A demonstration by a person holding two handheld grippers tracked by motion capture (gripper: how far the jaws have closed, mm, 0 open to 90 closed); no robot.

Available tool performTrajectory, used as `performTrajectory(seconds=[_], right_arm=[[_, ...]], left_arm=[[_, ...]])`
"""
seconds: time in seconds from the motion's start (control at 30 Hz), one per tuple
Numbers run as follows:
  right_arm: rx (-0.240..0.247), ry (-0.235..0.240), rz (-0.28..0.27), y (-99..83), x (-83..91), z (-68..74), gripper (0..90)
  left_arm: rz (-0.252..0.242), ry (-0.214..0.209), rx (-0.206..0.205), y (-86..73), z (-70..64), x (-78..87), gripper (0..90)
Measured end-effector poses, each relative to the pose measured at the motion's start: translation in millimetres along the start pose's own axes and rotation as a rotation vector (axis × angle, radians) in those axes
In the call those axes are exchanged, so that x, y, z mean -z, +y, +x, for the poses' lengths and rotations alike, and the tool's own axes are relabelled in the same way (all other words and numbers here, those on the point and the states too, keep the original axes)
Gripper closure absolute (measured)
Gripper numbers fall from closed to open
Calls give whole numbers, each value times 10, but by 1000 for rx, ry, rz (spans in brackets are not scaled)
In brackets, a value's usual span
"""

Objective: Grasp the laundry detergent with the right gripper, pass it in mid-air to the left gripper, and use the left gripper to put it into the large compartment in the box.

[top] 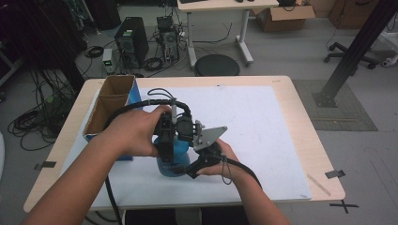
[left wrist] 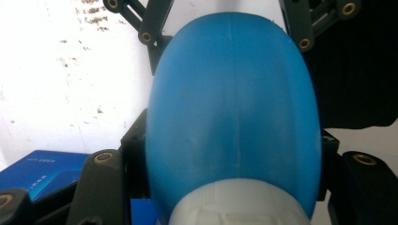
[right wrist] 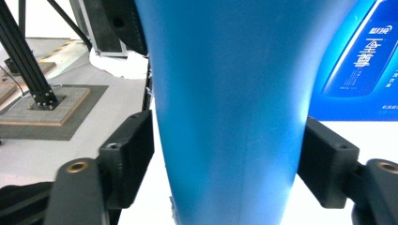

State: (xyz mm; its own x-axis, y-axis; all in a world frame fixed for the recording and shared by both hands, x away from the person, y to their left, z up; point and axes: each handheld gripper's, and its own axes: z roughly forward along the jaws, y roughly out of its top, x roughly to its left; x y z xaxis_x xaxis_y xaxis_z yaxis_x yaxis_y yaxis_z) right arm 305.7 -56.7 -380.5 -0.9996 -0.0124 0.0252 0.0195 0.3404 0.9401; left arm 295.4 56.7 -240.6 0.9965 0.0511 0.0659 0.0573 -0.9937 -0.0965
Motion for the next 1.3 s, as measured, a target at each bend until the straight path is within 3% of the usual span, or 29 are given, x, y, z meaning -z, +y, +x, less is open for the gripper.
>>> performTrajectory(seconds=[0.13, 0.3, 0.4, 0.57, 0.63, 0.73, 0.87, 1.13, 1.23, 1.3], right_arm=[[-36, -16, -17, -33, 56, -28, 119], [-79, -18, -21, -76, 138, -66, 12], [-101, -9, -35, -95, 253, -89, 2], [-107, -52, -60, -90, 564, -102, 0], [-114, -70, -46, -98, 714, -113, 0], [-125, -104, -33, -116, 885, -117, 1], [-138, -142, -13, -144, 1091, -102, 0], [-137, -177, 15, -148, 1347, -67, 0], [-137, -185, 21, -139, 1402, -64, 0], [-136, -189, 29, -136, 1434, -67, 1]], left_arm=[[-4, -12, 29, 5, 20, 19, 387], [-18, -21, 56, -17, 47, 64, 387], [-26, -27, 96, -47, 82, 130, 387], [-45, -35, 183, -149, 184, 326, 386], [-61, -30, 210, -202, 220, 402, 386], [-85, -51, 291, -278, 306, 499, 386], [-119, -73, 448, -366, 436, 610, 386], [-84, -7, 705, -504, 625, 752, 385], [-81, -14, 841, -594, 693, 781, 385], [-71, -25, 910, -673, 736, 810, 385]])
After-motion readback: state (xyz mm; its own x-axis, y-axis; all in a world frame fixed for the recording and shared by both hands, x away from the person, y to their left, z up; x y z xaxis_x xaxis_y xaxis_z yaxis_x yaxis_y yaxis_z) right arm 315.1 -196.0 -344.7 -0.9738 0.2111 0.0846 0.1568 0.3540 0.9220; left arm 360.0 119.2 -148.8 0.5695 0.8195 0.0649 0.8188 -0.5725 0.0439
